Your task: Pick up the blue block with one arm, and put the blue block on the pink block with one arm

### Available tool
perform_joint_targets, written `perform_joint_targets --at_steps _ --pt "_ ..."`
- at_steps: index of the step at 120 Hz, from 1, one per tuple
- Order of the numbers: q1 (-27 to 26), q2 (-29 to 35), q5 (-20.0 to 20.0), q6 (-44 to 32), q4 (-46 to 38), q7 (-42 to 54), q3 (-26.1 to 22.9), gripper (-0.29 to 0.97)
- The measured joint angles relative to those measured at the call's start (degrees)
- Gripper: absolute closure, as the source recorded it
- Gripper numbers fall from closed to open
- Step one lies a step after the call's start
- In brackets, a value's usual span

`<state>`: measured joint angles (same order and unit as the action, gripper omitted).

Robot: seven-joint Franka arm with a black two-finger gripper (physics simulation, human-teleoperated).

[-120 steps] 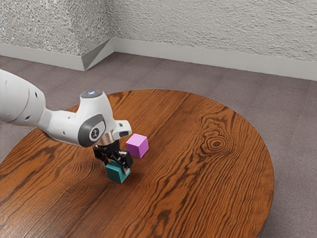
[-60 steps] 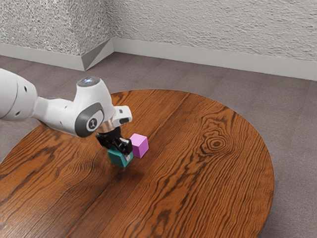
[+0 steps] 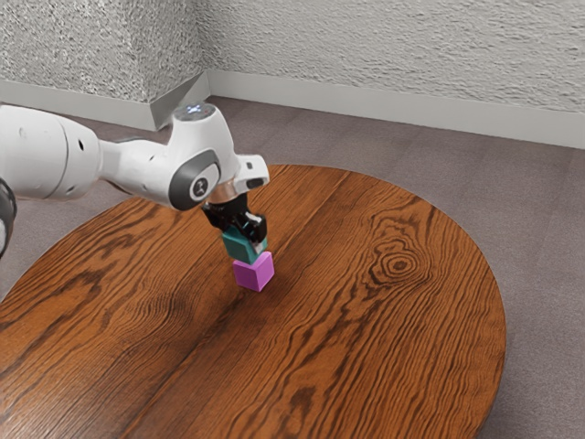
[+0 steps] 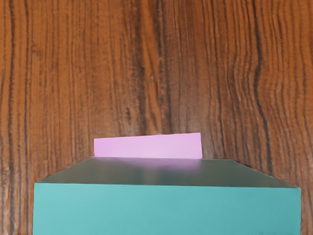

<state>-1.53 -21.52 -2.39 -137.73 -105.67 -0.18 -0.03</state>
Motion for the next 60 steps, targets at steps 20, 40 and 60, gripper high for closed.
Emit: perform_joint_targets --at_steps 20,40,60 --pt "0.12 -1.16 0.08 0.5 1.15 0.12 -0.04 0.33" --pt "0.38 -2.19 0.14 0.73 2.49 0.23 -0.06 0.32" --pt "0.51 -2.69 0.25 0.83 2.99 0.34 -0.75 0.32"
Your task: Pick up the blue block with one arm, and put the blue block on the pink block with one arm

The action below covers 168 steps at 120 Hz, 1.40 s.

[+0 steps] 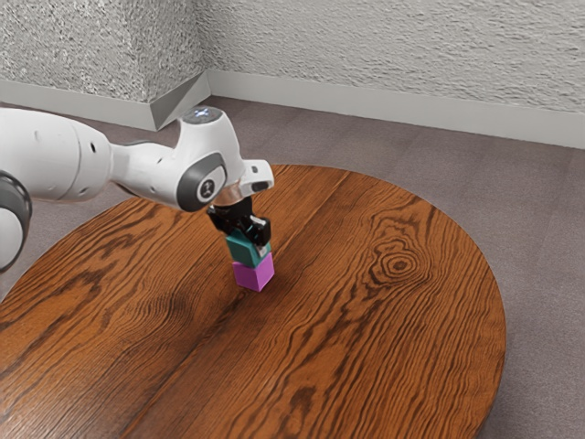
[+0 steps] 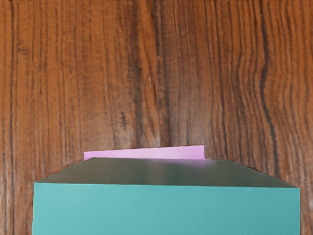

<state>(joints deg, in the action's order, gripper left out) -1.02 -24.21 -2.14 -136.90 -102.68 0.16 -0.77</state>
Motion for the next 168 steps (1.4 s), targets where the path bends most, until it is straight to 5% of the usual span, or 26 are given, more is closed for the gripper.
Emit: perform_joint_targets --at_steps 46,78,120,146,168 --pt "0.72 -0.62 0.54 0.07 0.73 0.07 -0.27 0.32" --pt "0.78 0.36 1.29 0.19 0.3 0.9 -0.37 0.1" --pt "0.81 4.42 1.28 0.82 -0.65 1.68 -0.33 0.02" --pt "0.84 17.67 0.9 8.24 -0.75 1.94 -0.06 0.01" --pt "0.45 33.72 0.98 16.09 -9.18 2.02 -0.09 0.0"
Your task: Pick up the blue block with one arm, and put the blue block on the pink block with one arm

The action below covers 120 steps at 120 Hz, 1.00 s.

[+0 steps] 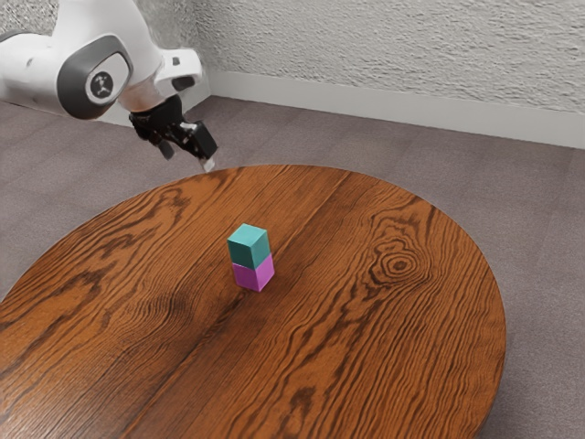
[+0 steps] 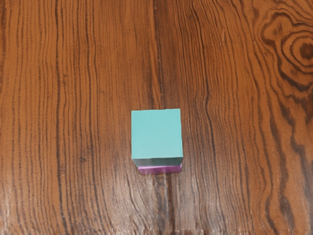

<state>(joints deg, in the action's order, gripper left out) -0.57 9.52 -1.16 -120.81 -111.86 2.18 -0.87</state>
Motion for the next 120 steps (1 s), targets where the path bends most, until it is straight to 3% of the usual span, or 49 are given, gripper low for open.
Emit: perform_joint_targets --at_steps 26,45,120 --pt "0.29 2.53 -0.13 12.35 2.78 0.07 0.15 0.0" --pt "0.28 2.57 -0.27 17.38 3.27 0.09 -0.22 0.0" --pt "0.13 1.93 0.0 21.24 1.04 0.08 -0.71 0.0"
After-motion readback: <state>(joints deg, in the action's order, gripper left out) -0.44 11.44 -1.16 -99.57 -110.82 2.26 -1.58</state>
